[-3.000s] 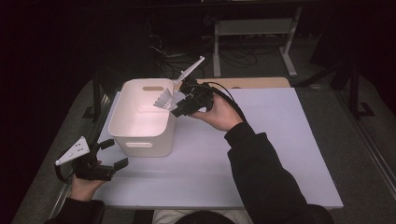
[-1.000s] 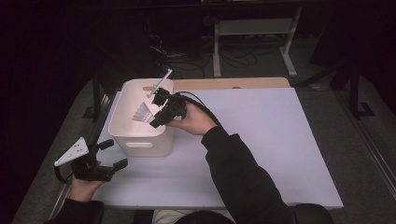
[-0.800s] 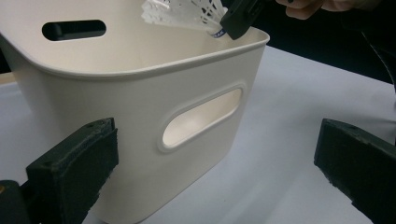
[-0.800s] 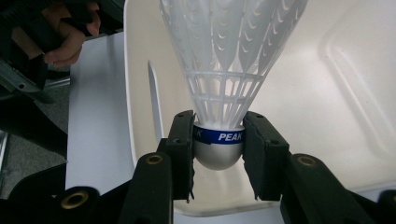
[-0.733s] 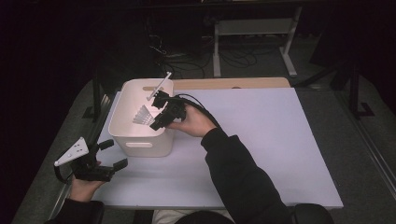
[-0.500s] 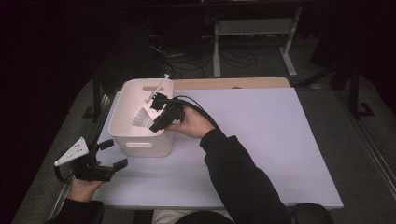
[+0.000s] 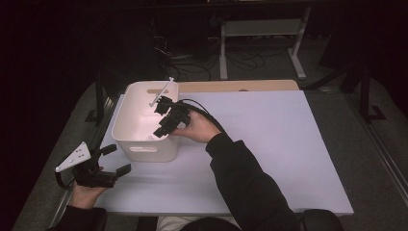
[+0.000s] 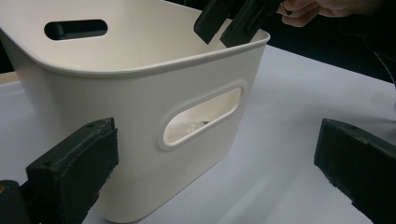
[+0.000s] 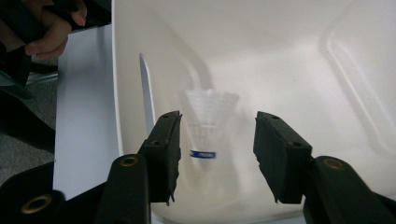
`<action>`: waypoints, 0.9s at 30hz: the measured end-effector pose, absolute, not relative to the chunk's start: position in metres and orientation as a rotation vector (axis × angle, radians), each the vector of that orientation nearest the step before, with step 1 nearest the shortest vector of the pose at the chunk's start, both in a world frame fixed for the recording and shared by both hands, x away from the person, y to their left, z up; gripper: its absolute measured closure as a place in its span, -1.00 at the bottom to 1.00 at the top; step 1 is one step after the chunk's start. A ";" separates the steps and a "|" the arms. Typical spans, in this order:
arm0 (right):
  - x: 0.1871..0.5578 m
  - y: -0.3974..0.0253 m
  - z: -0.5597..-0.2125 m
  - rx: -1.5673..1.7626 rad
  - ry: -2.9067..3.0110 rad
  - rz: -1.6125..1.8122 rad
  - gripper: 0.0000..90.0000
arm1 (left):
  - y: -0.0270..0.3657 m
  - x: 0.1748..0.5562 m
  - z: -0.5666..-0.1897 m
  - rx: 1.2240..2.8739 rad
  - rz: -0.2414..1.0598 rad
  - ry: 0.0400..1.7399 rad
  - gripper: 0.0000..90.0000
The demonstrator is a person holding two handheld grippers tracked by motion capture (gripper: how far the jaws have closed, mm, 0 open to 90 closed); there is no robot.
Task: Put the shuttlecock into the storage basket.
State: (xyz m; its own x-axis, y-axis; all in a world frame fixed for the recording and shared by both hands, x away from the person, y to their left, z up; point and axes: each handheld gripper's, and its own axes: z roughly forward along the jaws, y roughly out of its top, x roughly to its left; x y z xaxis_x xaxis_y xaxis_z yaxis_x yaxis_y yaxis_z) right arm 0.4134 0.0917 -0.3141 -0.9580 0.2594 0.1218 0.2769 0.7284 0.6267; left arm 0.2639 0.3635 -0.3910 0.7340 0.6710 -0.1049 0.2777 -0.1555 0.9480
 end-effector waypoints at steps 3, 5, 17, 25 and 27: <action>0.414 0.090 -0.313 -0.453 -2.894 -1.063 0.04 | 0.364 0.264 -0.391 1.739 0.409 0.755 -1.00; 0.415 0.089 -0.312 -0.468 -2.894 -1.068 -0.03 | 0.364 0.263 -0.391 1.741 0.408 0.756 -1.00; 0.416 0.079 -0.306 -0.535 -2.909 -1.147 -0.59 | 0.364 0.263 -0.391 1.742 0.408 0.755 -1.00; 0.415 0.071 -0.298 -0.528 -2.892 -1.211 -0.70 | 0.364 0.263 -0.391 1.739 0.408 0.756 -1.00; 0.414 0.068 -0.295 -0.525 -2.880 -1.230 -0.71 | 0.364 0.263 -0.391 1.741 0.408 0.757 -1.00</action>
State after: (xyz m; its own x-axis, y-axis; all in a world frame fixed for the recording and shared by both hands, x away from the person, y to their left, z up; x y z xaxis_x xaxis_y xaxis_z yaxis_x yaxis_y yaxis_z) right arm 0.4138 0.0683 -0.2955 -0.9449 0.3127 0.0974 0.2865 0.6452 0.7083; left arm 0.2634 0.3637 -0.3912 0.7328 0.6720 -0.1069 0.2803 -0.1550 0.9473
